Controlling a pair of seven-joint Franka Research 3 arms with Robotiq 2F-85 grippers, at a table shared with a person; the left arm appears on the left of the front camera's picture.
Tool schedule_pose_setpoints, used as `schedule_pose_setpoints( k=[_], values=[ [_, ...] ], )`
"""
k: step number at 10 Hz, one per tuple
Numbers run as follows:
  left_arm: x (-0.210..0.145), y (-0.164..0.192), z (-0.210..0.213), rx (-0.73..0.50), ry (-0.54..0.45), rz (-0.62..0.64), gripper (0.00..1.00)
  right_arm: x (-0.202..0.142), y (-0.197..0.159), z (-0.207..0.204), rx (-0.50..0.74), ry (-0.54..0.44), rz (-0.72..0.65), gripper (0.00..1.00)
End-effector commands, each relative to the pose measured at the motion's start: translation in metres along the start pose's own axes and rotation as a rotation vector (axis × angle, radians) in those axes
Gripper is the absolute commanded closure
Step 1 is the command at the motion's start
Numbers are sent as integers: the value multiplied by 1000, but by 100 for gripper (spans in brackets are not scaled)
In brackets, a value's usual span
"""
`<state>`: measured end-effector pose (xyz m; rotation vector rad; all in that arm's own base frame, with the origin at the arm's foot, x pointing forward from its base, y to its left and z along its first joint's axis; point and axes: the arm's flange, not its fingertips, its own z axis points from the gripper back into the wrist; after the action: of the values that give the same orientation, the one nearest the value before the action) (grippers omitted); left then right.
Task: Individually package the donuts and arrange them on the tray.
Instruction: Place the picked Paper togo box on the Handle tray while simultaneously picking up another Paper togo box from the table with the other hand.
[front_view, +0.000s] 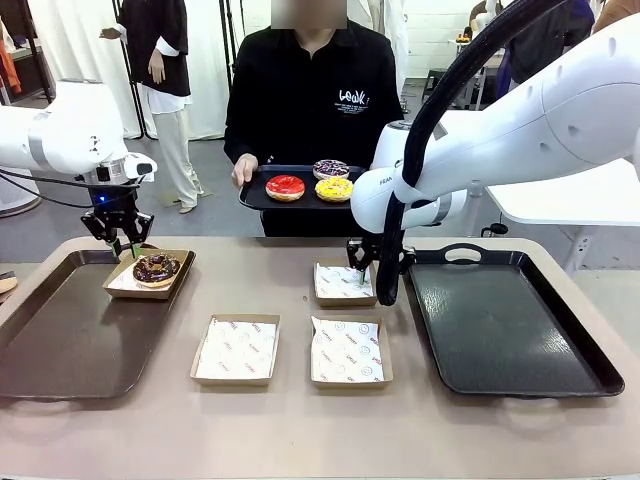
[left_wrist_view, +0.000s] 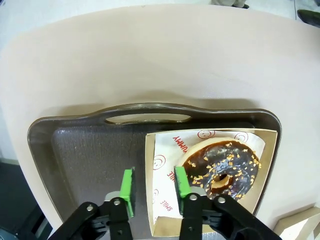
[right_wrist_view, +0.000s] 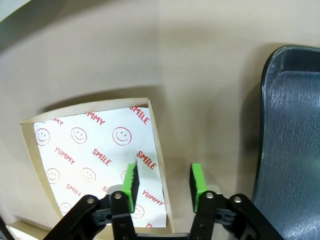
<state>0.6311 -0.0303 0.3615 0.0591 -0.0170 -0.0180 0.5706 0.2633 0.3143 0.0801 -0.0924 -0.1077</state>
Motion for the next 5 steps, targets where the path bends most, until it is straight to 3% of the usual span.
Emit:
schedule_pose_setpoints(
  k=[1,3,5],
  values=[
    [3,-2,5,21,12,22,0,4,4,-2,-19,-8,20,85],
    [3,-1,4,15,19,23,0,4,4,-2,-22,-6,20,100],
    [2,-1,5,10,19,22,0,4,5,-2,-25,-5,20,100]
  ],
)
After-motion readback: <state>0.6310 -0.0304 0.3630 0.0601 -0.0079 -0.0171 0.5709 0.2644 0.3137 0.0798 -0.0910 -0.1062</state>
